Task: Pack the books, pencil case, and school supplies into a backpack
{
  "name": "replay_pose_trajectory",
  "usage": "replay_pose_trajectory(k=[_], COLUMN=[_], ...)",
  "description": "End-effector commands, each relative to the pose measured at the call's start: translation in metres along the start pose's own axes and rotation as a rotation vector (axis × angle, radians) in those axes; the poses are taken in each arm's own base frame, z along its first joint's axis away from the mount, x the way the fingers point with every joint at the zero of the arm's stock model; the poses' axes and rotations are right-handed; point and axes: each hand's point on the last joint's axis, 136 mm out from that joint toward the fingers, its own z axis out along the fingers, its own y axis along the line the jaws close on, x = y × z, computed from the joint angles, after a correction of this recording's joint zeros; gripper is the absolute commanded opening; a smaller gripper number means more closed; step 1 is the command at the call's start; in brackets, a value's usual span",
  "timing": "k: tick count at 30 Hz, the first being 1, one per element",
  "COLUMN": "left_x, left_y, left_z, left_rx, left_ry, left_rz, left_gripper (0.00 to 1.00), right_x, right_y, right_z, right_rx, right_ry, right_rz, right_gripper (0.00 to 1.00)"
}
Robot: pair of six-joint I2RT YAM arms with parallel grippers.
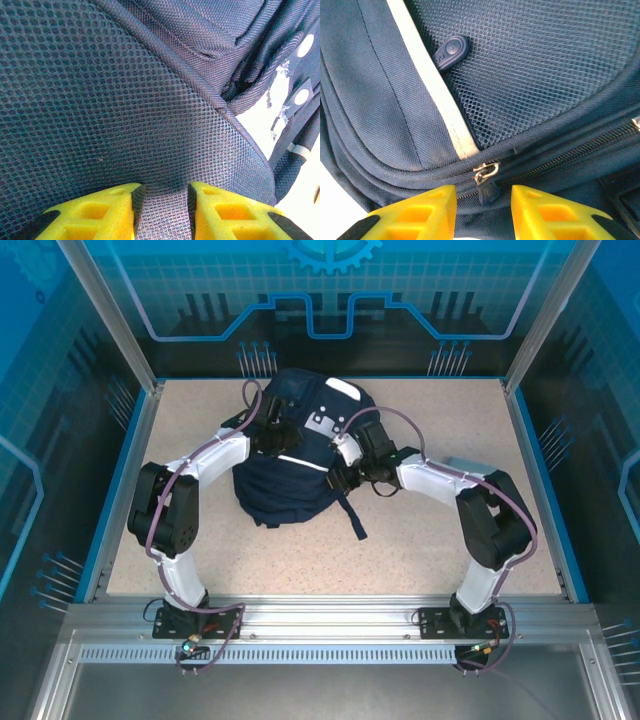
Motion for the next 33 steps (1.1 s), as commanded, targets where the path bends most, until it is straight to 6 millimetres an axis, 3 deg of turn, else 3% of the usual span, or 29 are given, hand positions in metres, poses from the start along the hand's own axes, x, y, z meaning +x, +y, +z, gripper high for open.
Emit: replay_pose_trajectory(k=[1,5,14,25,29,33], left_x=[0.029,0.029,0.029,0.026,0.027,0.029], left_y=[0.044,0.045,0.043,0.044,0.045,0.048], left_z=[0.019,0.020,0.021,0.021,0.021,0.023], left_rx=[-0.140,-0.140,-0.129,-0.134,-0.136,-0.145], left_ry=[0.104,0.106,0.113,0.112,0.116,0.120], left_rz=[-0.014,-0.016,-0.017,-0.003,-0.003,-0.007], left_gripper=[0.34,0.34,0.34,0.34,0.34,0.34], right_x=[-0.001,-0.004,-0.002,-0.002,-0.001,0.001], right_y=[0.002,0.000,-0.010,-0.017,-0.015,-0.010], right_z=[0.004,0.009,0.018,0.024,0.026,0.024], right_rx=[-0.039,-0.044,-0.005,0.048,0.044,0.044], right_ry=[0.024,0.029,0.050,0.050,0.051,0.048], right_rz=[-0.019,-0.021,-0.047,-0.098,-0.105,-0.123], right_gripper=[0.35,0.36,0.19,0.28,0.21,0.03])
